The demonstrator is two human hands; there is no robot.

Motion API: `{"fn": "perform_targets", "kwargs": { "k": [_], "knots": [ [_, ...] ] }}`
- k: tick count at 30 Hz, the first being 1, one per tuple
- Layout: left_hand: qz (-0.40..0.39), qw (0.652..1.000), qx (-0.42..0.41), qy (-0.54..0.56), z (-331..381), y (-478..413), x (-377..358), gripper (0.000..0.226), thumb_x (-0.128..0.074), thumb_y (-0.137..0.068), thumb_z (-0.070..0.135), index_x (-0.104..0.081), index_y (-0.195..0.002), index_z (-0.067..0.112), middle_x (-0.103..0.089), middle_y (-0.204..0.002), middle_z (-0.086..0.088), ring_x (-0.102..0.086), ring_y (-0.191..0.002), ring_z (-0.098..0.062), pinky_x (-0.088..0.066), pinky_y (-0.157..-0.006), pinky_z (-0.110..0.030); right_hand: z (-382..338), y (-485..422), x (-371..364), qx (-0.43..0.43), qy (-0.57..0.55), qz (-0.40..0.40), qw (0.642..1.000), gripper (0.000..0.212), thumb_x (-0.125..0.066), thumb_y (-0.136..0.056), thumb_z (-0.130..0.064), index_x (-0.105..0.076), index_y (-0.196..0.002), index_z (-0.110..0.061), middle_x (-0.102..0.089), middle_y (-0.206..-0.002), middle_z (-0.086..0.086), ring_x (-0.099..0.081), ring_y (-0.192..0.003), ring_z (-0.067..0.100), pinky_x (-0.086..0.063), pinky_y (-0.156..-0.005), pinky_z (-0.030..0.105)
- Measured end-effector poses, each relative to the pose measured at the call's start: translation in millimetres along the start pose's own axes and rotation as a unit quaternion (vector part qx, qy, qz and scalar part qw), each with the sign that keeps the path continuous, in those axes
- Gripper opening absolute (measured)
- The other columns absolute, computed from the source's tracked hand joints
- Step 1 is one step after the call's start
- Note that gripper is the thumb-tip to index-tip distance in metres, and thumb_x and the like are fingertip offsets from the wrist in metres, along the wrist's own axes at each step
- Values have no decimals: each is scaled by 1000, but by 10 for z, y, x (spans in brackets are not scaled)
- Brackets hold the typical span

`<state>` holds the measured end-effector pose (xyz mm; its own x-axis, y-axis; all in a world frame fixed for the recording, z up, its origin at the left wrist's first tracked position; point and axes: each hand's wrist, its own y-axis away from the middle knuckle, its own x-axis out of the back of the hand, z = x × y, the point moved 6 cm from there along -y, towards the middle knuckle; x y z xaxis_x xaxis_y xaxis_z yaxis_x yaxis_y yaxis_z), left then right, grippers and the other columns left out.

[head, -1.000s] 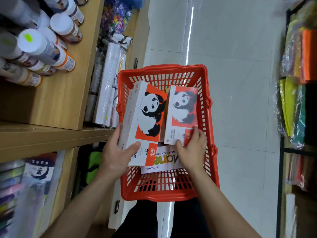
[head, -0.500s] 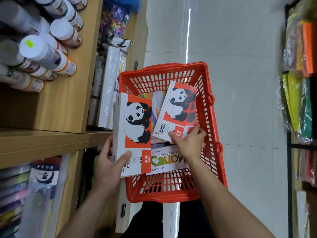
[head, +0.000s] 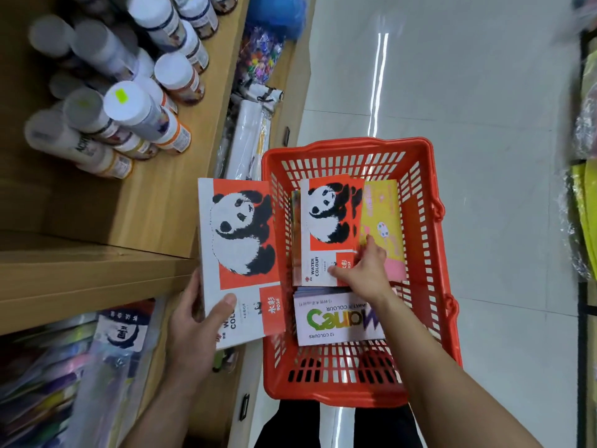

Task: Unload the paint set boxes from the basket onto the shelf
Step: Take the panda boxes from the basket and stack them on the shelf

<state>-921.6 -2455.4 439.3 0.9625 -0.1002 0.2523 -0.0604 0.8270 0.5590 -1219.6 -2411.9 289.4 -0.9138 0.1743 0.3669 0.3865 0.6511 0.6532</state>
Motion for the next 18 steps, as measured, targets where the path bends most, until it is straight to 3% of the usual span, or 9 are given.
{"fn": "perform_targets", "kwargs": {
  "k": [2,4,6,9,12,16,18],
  "knots": [
    [15,1000,-5,3,-6,-21,44,58,-76,-89,13,-61,-135,45,-80,-111,4,-79,-94,-20,-63,-66,-27,-101,-40,-106,-5,-37,-9,999,82,-94,-64,-19,-46,-131,-11,-60,-127,13,-60,-116,25,-51,-104,43],
    [20,1000,-5,1,-17,-37,84,61,-76,-89,13,-59,-139,44,-80,-113,3,-79,-95,-18,-64,-67,-27,-207,-42,-229,5,-64,-13,998,76,-96,-62,-11,-50,-123,-12,-72,-114,8,-73,-97,19,-60,-89,38],
    [19,1000,-8,-4,-11,-8,54,63,-76,-89,13,-57,-140,43,-80,-112,4,-79,-92,-15,-62,-64,-24,-255,-48,-261,19,-64,4,998,79,-95,-61,-9,-49,-125,-11,-71,-113,6,-72,-97,18,-59,-88,33],
    [11,1000,-16,6,-19,25,23,61,-74,-89,7,-58,-136,41,-80,-107,11,-78,-90,-10,-59,-60,-19,-281,-93,-309,-16,-78,17,997,73,-87,-61,-9,-47,-122,-7,-64,-117,8,-65,-108,27,-54,-95,42],
    [2,1000,-19,19,-39,45,4,57,-73,-88,5,-60,-131,41,-80,-106,15,-78,-89,-12,-60,-63,-21,-328,-172,-347,-44,-62,37,996,65,-78,-64,-23,-49,-117,1,-59,-121,18,-59,-115,35,-53,-96,46],
    [-2,1000,-15,27,-69,44,11,66,-85,-79,21,-59,-136,39,-80,-109,10,-79,-91,-16,-63,-65,-28,-362,-250,-390,-71,-65,62,993,88,-82,-76,-53,-38,-128,3,-58,-129,18,-60,-117,37,-51,-99,47],
    [-5,999,-20,31,-88,33,22,63,-78,-78,24,-60,-136,39,-80,-110,10,-79,-93,-16,-63,-67,-28,-375,-234,-378,-67,-65,68,993,82,-81,-77,-54,-37,-123,0,-62,-125,17,-62,-116,37,-52,-94,43]
  ]
}}
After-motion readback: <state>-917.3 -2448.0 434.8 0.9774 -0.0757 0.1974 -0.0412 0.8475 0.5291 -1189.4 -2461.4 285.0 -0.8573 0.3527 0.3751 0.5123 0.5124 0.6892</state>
